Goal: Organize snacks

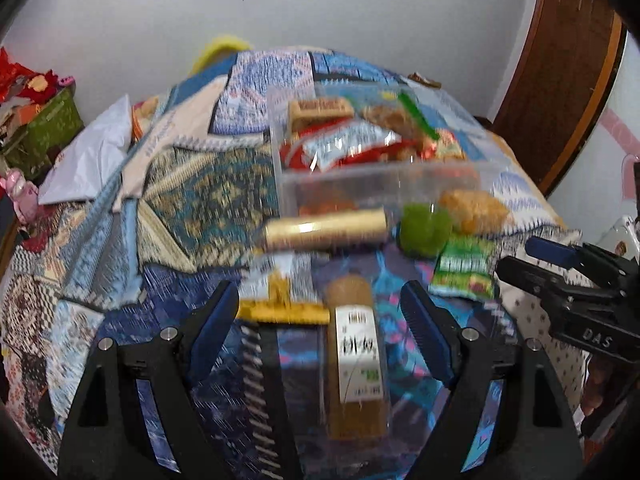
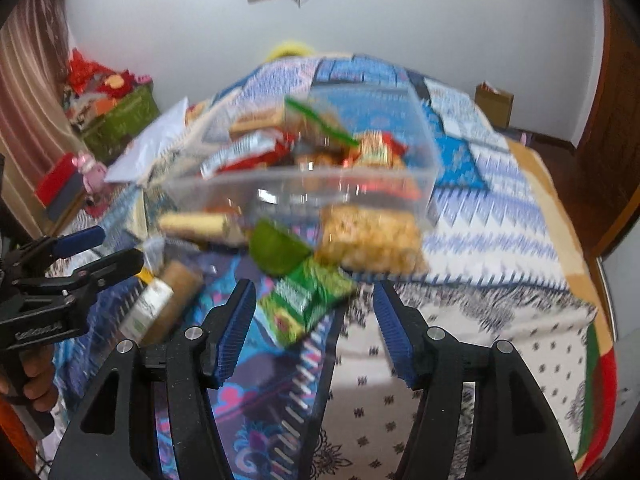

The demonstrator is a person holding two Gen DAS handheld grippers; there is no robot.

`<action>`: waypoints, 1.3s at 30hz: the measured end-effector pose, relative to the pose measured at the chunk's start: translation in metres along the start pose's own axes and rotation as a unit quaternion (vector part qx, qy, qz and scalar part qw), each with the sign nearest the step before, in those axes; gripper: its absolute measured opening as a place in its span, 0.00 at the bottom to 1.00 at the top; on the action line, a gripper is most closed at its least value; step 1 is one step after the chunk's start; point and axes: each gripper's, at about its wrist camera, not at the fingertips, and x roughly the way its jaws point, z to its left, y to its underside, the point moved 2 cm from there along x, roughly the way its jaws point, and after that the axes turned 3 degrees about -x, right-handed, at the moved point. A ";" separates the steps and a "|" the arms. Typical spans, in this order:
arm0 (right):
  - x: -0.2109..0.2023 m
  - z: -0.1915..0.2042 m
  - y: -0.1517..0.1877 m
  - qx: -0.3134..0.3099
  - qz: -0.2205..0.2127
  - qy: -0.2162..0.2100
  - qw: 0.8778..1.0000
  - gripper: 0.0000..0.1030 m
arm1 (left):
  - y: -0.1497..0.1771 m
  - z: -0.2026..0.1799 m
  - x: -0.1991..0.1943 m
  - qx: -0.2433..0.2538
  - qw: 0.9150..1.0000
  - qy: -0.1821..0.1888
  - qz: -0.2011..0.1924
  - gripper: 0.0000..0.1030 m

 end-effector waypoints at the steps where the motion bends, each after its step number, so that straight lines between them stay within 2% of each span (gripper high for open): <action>1: 0.005 0.000 0.001 0.001 0.006 -0.001 1.000 0.56 | 0.003 0.000 0.003 0.000 1.000 0.000 0.004 0.81; 13: 0.039 -0.004 0.006 0.043 0.038 -0.022 0.998 0.54 | 0.026 -0.002 0.030 -0.012 0.999 0.017 0.045 0.81; 17: 0.040 -0.004 0.005 0.047 0.035 -0.019 0.998 0.47 | 0.030 -0.002 0.036 -0.015 0.998 0.017 0.051 0.80; 19: 0.041 -0.003 0.006 0.047 0.035 -0.018 0.998 0.39 | 0.032 -0.003 0.036 -0.013 0.999 0.016 0.046 0.79; 21: 0.039 -0.004 0.007 0.053 0.031 -0.023 0.998 0.36 | 0.034 -0.004 0.035 -0.009 0.999 0.018 0.041 0.75; 23: 0.039 -0.006 0.007 0.056 0.028 -0.027 0.998 0.33 | 0.035 -0.007 0.033 -0.004 0.999 0.016 0.036 0.64; 24: 0.038 -0.006 0.008 0.057 0.027 -0.028 0.998 0.32 | 0.035 -0.007 0.033 -0.003 0.999 0.017 0.035 0.62; 26: 0.035 -0.006 0.009 0.059 0.025 -0.029 0.998 0.31 | 0.034 -0.009 0.031 -0.002 0.999 0.030 0.035 0.49; 28: 0.033 -0.007 0.009 0.059 0.022 -0.030 0.998 0.30 | 0.033 -0.011 0.030 0.000 0.998 0.040 0.038 0.41; 39: 0.015 -0.008 0.013 0.053 0.003 -0.032 0.998 0.25 | 0.034 -0.016 0.021 -0.003 0.998 0.045 0.034 0.37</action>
